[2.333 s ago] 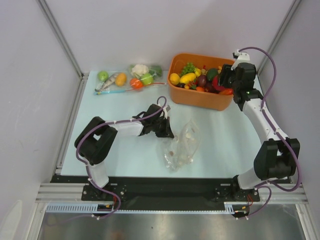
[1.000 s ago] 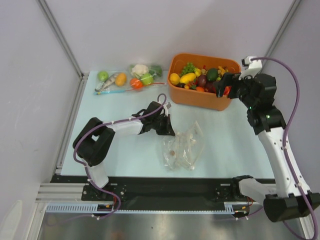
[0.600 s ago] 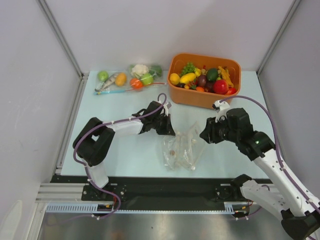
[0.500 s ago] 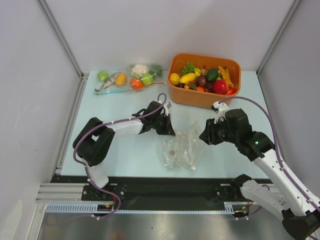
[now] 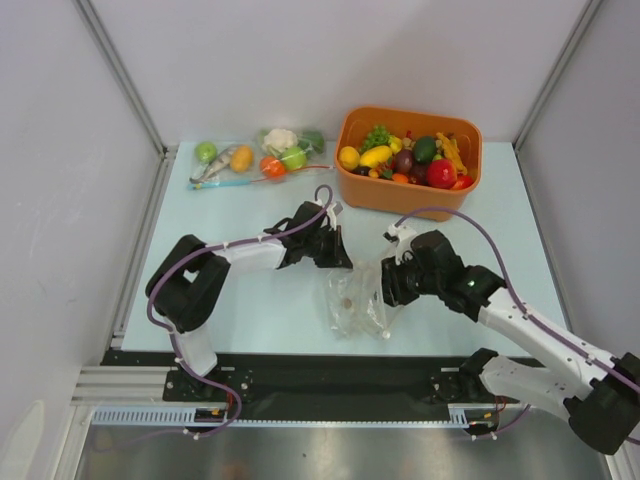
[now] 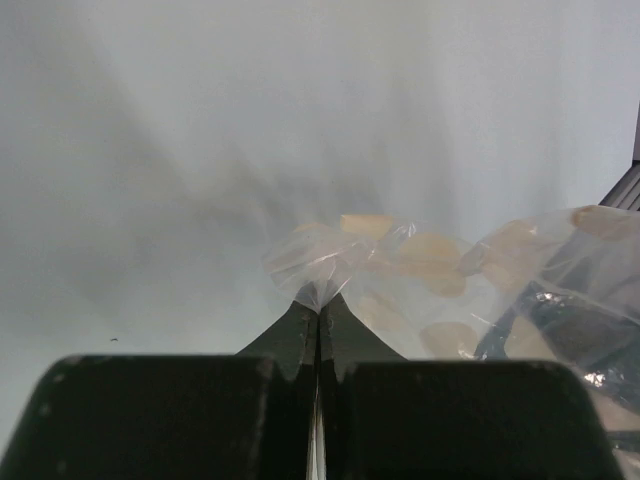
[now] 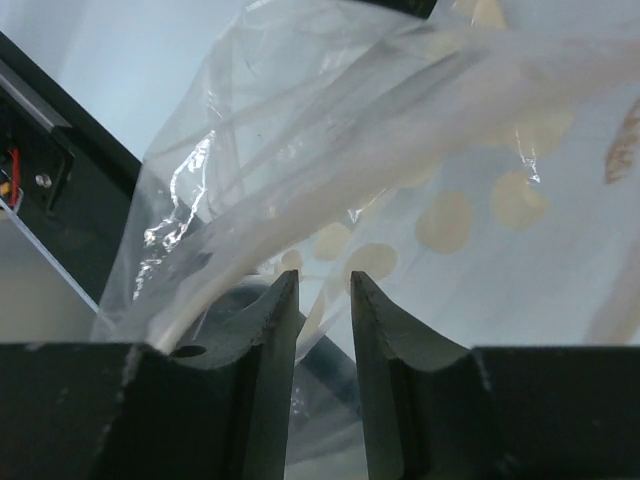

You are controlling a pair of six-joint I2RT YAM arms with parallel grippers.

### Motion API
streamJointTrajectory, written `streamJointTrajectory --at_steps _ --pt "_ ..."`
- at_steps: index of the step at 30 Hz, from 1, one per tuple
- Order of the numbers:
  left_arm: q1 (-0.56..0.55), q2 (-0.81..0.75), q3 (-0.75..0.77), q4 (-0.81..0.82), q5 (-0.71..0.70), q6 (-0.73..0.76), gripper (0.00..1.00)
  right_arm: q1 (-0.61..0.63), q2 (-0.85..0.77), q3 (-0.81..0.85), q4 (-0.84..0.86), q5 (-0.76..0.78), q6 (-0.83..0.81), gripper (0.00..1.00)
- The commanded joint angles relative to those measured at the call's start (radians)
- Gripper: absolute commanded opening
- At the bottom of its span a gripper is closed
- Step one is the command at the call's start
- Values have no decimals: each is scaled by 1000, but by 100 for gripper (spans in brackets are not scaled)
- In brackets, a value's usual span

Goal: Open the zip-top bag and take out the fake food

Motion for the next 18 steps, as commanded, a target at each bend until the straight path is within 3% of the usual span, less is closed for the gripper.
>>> streamJointTrajectory --at_steps 1,18 --pt "-5 -10 -17 86 16 -35 0 34 41 -42 166 -12 30 34" --pt "-5 15 -62 160 26 -72 0 125 322 -68 424 7 -11 40"
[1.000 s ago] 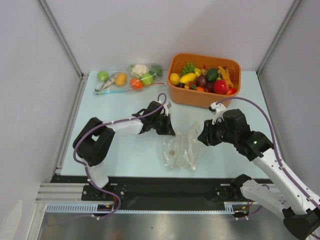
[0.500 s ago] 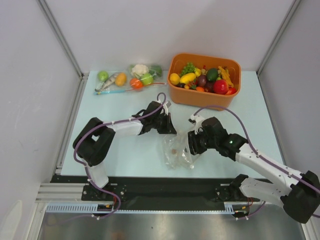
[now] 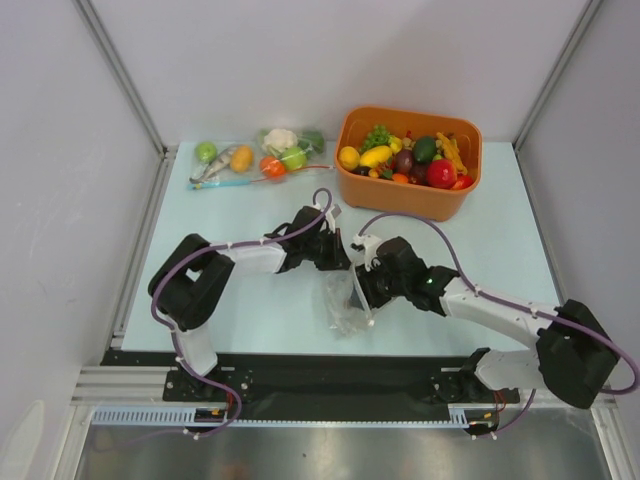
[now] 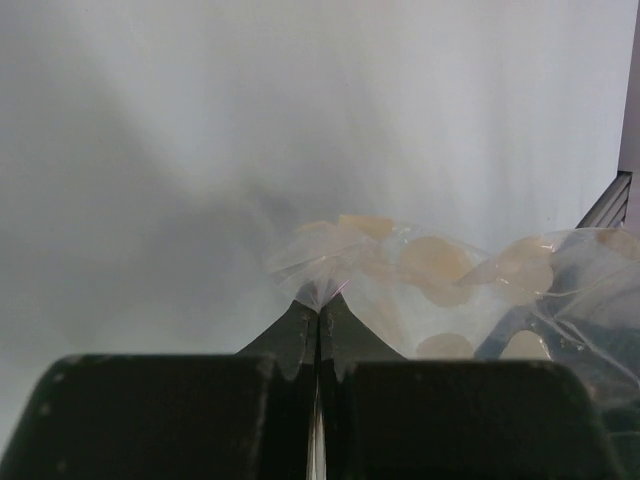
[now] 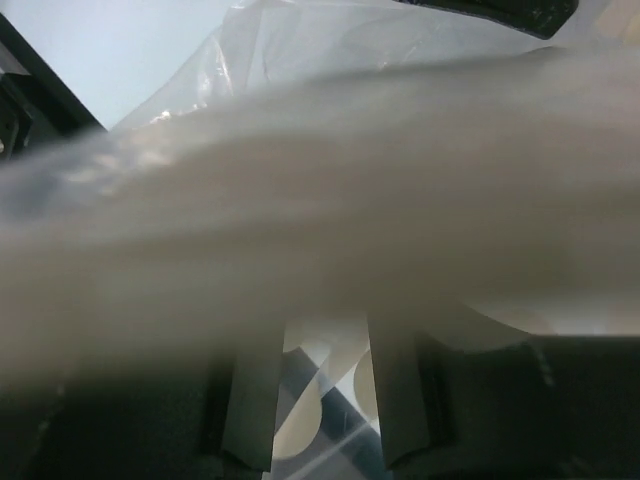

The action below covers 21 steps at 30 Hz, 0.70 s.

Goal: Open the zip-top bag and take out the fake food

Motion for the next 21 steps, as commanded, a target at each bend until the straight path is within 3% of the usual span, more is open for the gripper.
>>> streamJointTrajectory --at_steps 1,21 --pt "-5 -4 -10 54 18 -22 0 11 63 21 87 5 -31 40" --pt "-14 24 17 48 32 -20 0 38 239 65 146 5 -41 45"
